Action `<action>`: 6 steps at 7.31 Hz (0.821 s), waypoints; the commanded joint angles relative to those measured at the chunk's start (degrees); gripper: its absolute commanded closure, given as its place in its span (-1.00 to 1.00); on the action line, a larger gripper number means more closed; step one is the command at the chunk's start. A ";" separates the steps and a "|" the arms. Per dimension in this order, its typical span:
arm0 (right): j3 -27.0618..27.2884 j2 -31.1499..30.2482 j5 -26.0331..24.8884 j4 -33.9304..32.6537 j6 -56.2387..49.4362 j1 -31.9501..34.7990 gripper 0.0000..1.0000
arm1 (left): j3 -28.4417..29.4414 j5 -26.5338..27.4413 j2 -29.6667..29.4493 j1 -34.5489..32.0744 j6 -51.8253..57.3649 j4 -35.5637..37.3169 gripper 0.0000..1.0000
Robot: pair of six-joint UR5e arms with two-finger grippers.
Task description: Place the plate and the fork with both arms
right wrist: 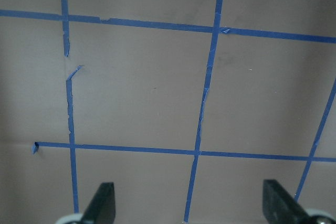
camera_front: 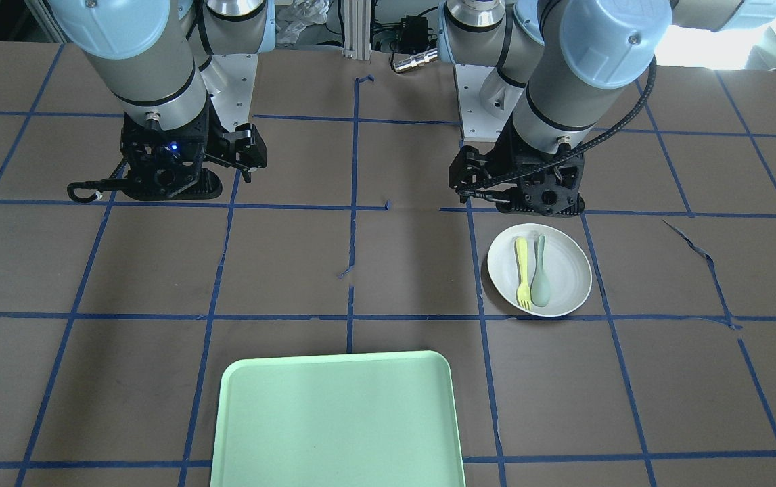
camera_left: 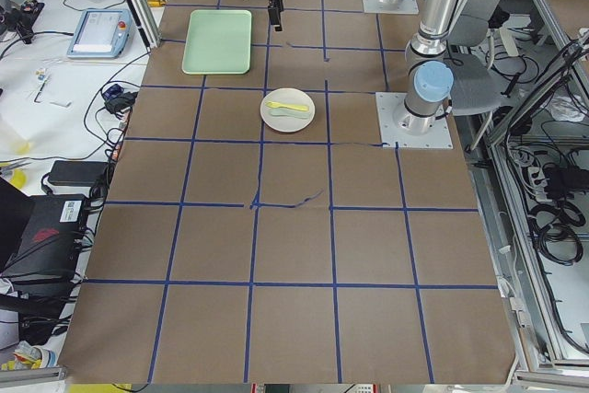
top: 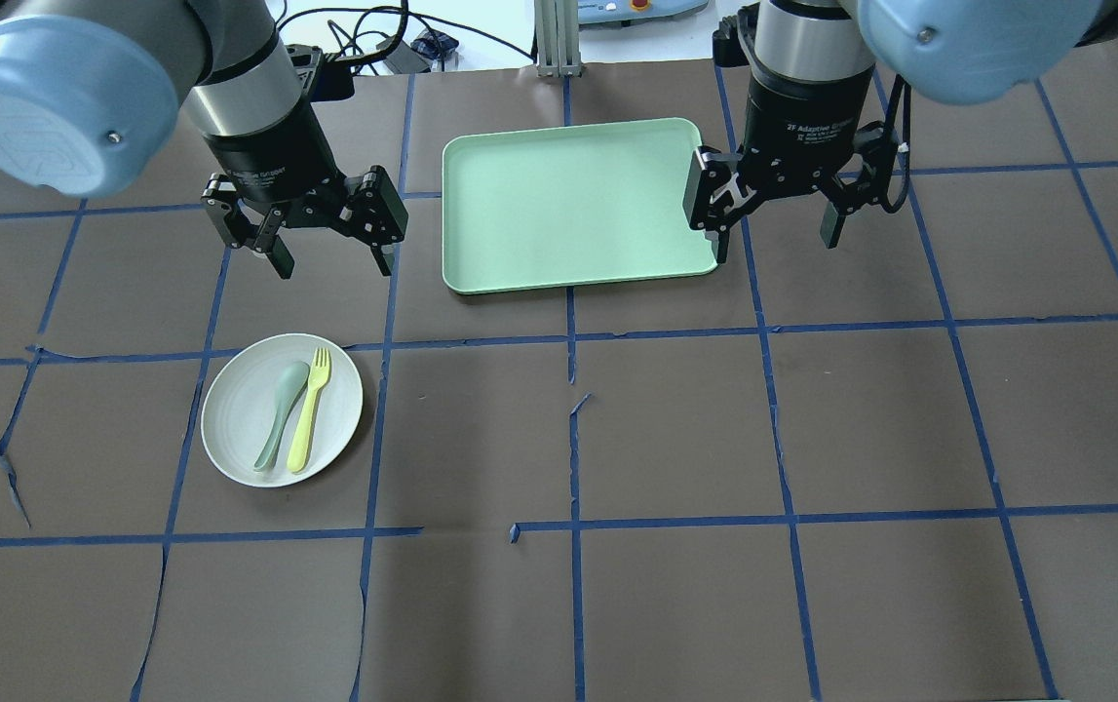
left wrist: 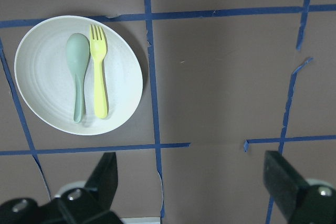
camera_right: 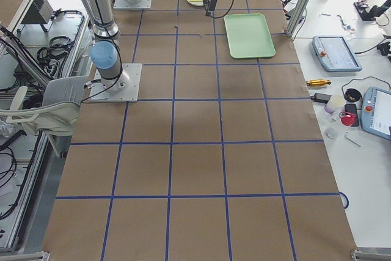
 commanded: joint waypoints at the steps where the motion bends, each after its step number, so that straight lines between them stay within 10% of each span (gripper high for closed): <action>1: -0.24 0.08 0.23 -1.14 0.11 0.25 -1.00 | 0.19 0.04 0.61 -0.03 0.02 0.10 -1.00; 6: 0.03 0.09 -0.12 -1.23 0.02 0.43 -1.00 | -0.16 0.04 0.52 -0.03 -0.33 1.33 -1.00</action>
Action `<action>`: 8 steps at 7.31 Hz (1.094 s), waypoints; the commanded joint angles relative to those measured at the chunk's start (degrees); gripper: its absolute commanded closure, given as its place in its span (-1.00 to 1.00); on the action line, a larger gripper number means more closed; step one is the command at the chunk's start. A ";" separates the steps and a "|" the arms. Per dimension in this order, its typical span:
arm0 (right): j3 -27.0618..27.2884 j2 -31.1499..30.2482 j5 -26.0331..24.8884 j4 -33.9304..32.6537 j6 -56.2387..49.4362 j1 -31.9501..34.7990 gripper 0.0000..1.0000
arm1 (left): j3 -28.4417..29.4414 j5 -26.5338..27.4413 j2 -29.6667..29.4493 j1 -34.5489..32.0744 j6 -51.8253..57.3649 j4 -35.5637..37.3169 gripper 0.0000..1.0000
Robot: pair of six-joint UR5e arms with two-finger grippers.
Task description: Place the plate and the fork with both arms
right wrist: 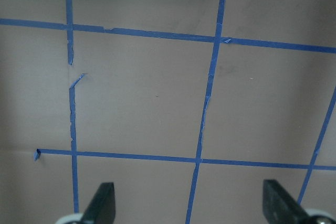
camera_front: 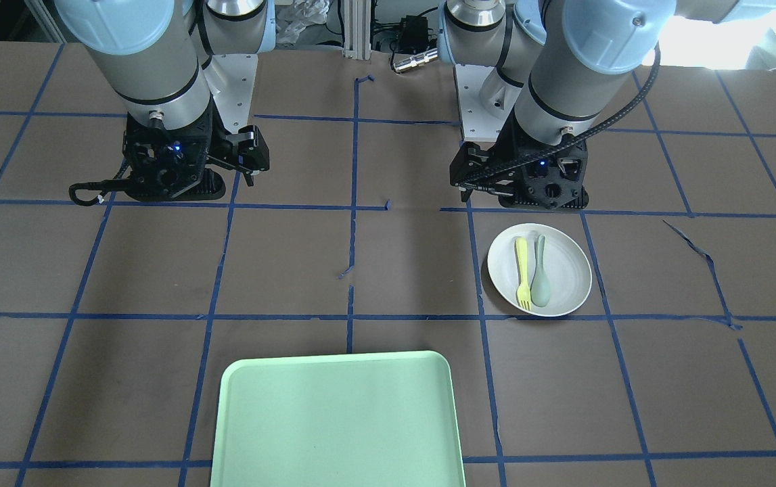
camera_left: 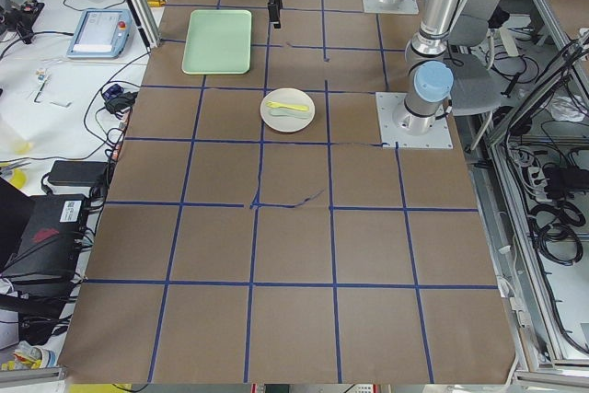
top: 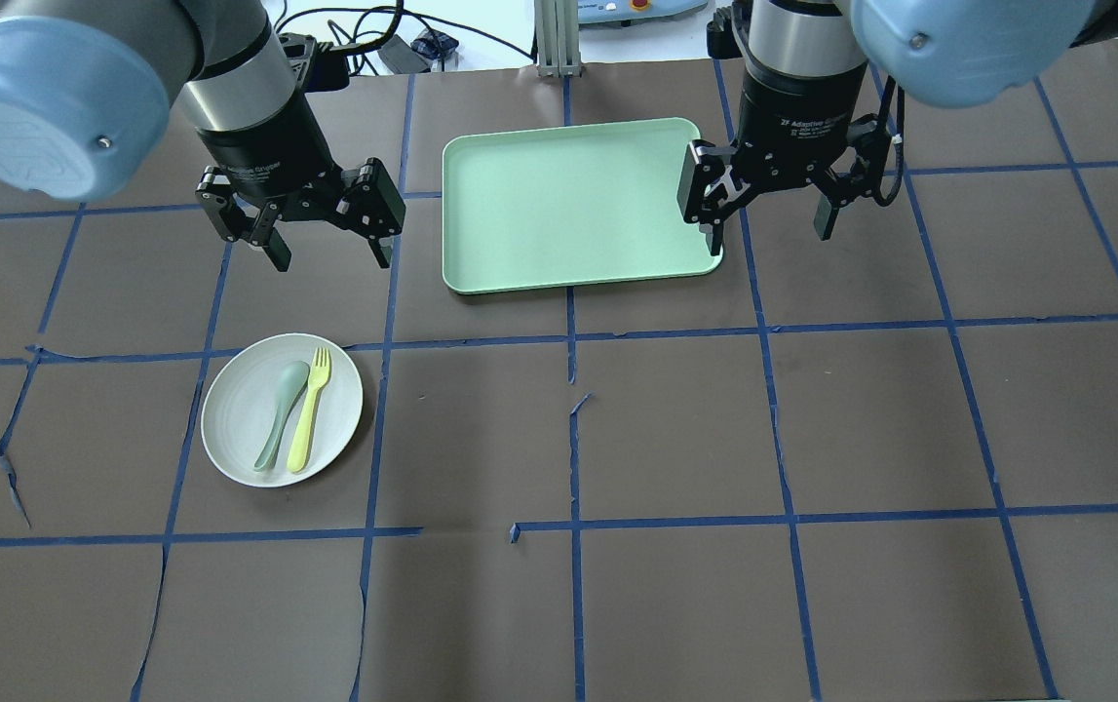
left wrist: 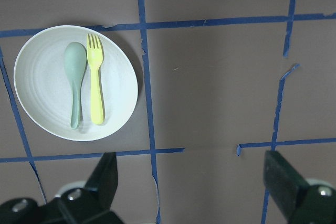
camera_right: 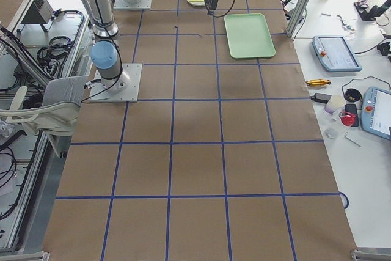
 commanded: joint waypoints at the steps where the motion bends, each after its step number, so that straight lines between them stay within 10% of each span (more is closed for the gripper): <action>1: -0.18 0.00 0.25 -0.09 0.00 0.01 -1.00 | 0.33 0.02 0.18 0.01 0.00 0.06 -1.00; 8: -0.53 0.00 0.17 -1.50 0.00 -0.78 -1.00 | -0.28 0.11 0.19 0.10 0.00 0.15 -1.00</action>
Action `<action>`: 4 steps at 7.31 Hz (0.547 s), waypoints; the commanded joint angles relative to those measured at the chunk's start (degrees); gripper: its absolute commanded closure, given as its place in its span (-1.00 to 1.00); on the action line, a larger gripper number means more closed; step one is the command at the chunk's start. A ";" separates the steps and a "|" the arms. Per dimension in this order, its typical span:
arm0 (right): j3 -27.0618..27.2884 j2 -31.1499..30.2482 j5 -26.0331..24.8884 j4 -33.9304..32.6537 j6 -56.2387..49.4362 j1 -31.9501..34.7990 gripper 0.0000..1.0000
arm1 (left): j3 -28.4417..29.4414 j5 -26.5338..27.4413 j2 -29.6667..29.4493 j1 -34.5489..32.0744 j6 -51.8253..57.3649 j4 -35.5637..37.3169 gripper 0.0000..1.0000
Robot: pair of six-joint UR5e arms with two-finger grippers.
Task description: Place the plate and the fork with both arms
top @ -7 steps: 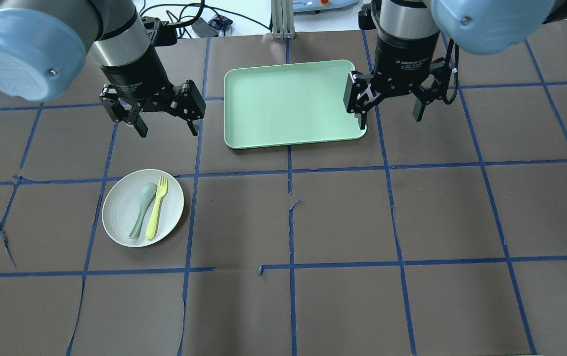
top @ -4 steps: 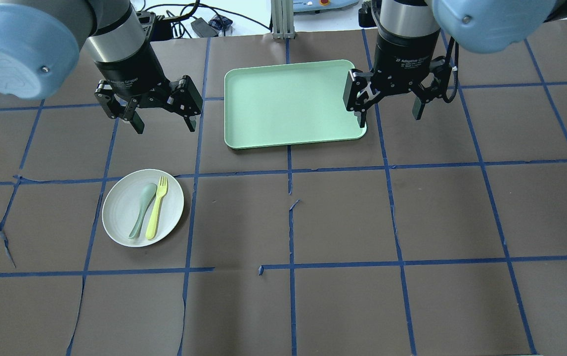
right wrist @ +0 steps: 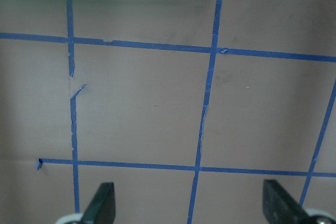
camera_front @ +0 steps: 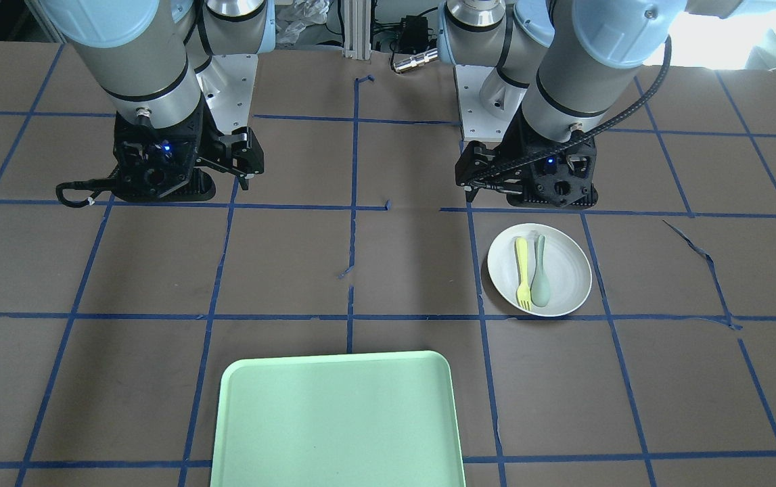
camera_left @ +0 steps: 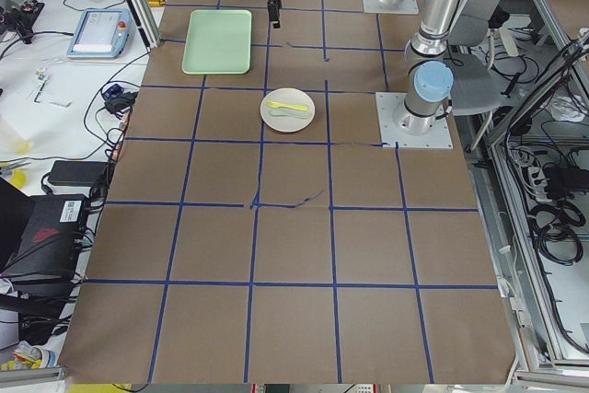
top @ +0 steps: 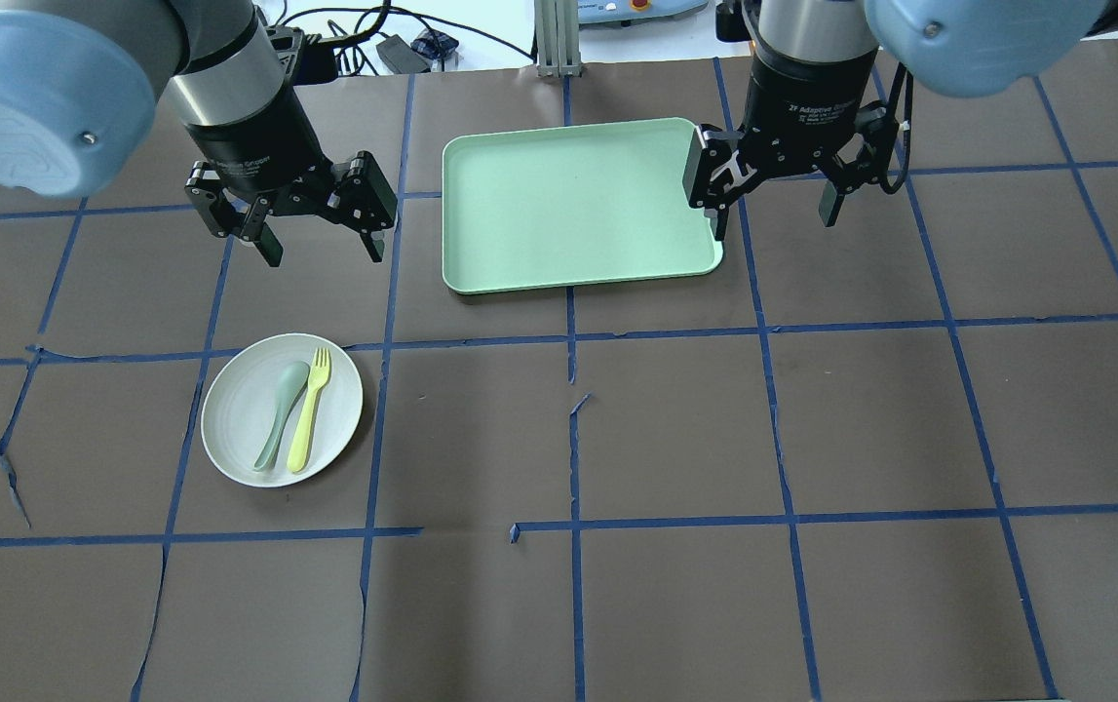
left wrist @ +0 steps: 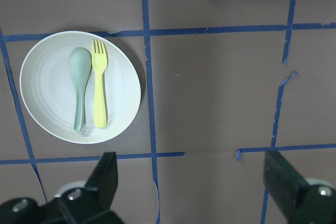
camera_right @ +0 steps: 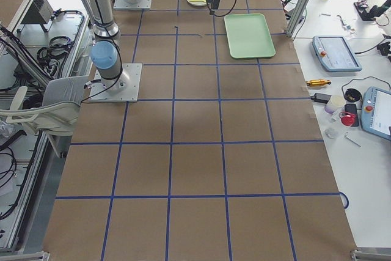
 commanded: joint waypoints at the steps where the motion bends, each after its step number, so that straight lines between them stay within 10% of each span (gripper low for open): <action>1: 0.14 0.00 0.02 -0.26 0.00 -0.04 -1.00 | -0.28 -0.09 -0.53 -0.37 0.17 0.03 -1.00; 4: 0.76 0.00 0.02 -0.43 0.09 0.05 -1.00 | -0.45 0.17 0.08 -0.37 0.25 -0.06 -1.00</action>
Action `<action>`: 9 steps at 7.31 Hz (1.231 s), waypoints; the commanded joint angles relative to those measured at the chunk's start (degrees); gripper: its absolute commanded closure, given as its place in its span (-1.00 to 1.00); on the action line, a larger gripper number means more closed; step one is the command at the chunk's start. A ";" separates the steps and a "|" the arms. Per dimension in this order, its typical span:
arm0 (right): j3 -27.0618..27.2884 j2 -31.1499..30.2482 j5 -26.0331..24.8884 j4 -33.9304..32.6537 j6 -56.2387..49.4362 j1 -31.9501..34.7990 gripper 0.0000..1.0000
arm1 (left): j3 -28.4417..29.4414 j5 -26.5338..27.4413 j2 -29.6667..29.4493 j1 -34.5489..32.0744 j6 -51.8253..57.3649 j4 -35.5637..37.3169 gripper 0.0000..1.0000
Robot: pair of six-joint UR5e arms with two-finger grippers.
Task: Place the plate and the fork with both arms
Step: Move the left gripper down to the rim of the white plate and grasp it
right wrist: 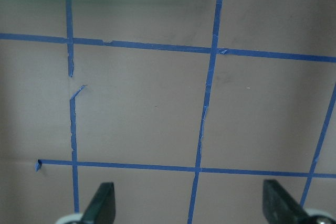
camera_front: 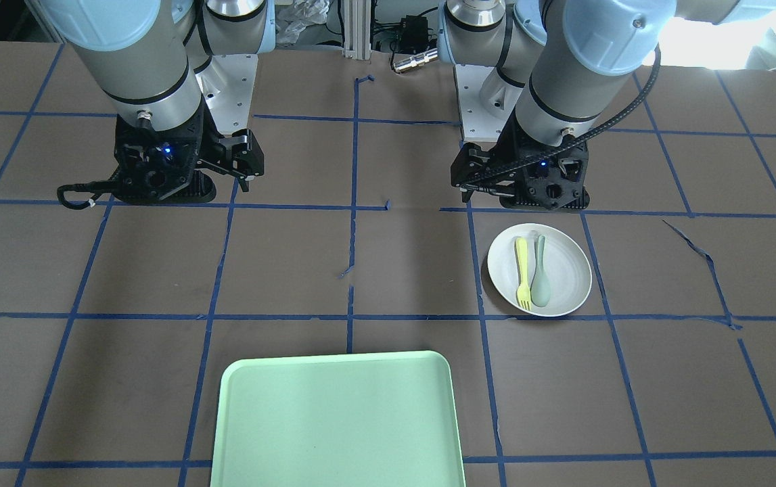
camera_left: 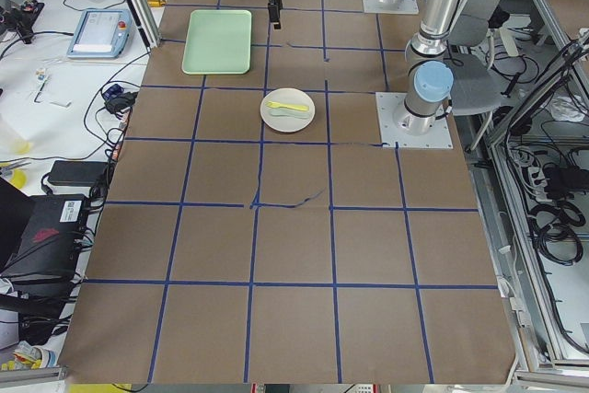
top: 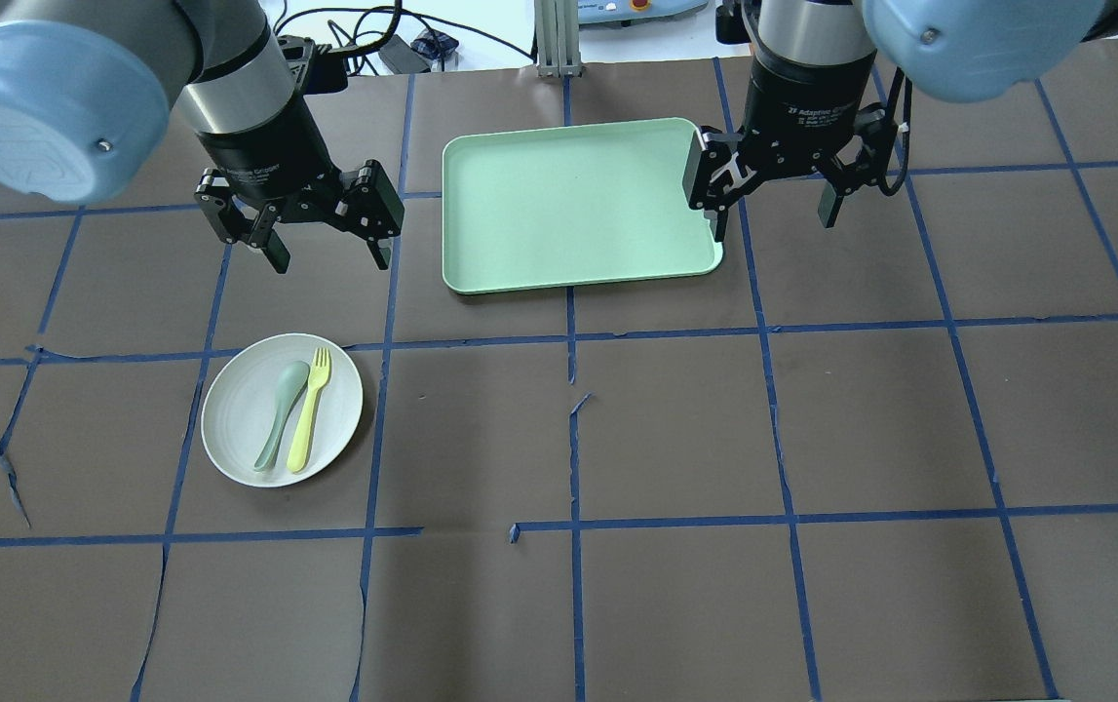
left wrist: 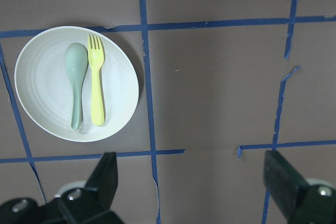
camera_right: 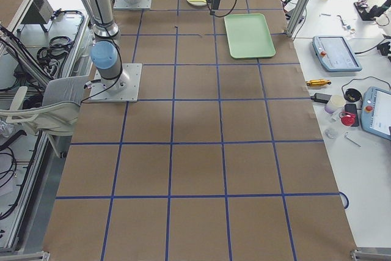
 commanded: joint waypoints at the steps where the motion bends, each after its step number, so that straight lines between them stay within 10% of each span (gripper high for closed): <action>1: 0.23 0.00 0.00 -0.08 -0.19 0.04 -1.00 | -0.08 0.10 0.24 0.52 0.32 0.10 -1.00; 9: 0.32 0.61 0.18 -0.52 0.16 0.13 -1.00 | -23.98 2.56 -5.72 27.94 30.09 29.02 -0.97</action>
